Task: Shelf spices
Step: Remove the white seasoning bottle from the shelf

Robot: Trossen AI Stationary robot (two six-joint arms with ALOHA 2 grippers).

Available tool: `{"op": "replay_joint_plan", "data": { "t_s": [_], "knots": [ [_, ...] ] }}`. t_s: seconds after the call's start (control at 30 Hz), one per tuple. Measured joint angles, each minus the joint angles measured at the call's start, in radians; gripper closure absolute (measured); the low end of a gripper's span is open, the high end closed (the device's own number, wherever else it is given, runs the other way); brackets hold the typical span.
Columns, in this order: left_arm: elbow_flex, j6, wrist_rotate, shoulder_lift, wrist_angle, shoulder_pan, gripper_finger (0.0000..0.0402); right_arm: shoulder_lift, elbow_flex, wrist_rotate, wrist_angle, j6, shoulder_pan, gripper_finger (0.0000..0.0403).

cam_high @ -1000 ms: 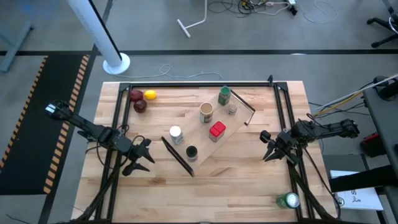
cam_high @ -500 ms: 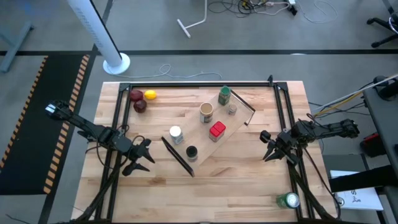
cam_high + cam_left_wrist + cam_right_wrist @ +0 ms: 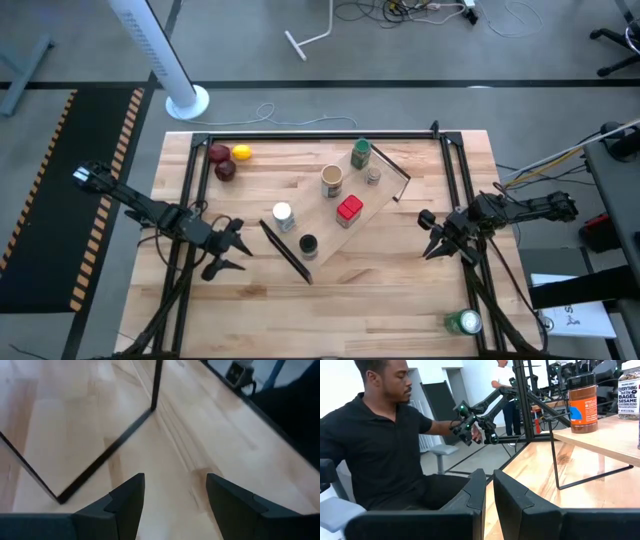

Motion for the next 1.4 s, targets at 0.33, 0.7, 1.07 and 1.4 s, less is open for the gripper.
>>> {"op": "replay_joint_plan", "data": {
  "t_s": [0.33,0.7,1.07,1.4],
  "knots": [
    [0.000,-0.207,-0.128,0.000,0.080,0.000,0.0200,0.000,0.000,0.000,0.000,0.000,0.000,0.0384],
    [0.000,-0.349,-0.281,0.000,0.174,0.000,0.0200,0.000,0.000,0.060,0.000,0.009,0.000,0.0384],
    [0.000,-0.460,-0.258,0.000,0.398,0.000,0.0200,0.000,0.000,0.106,0.008,0.016,0.000,0.0384],
    [0.000,-0.774,-0.035,0.000,0.491,-0.002,0.0200,0.000,0.000,0.114,0.058,0.183,0.000,0.0384]
  ]
}}
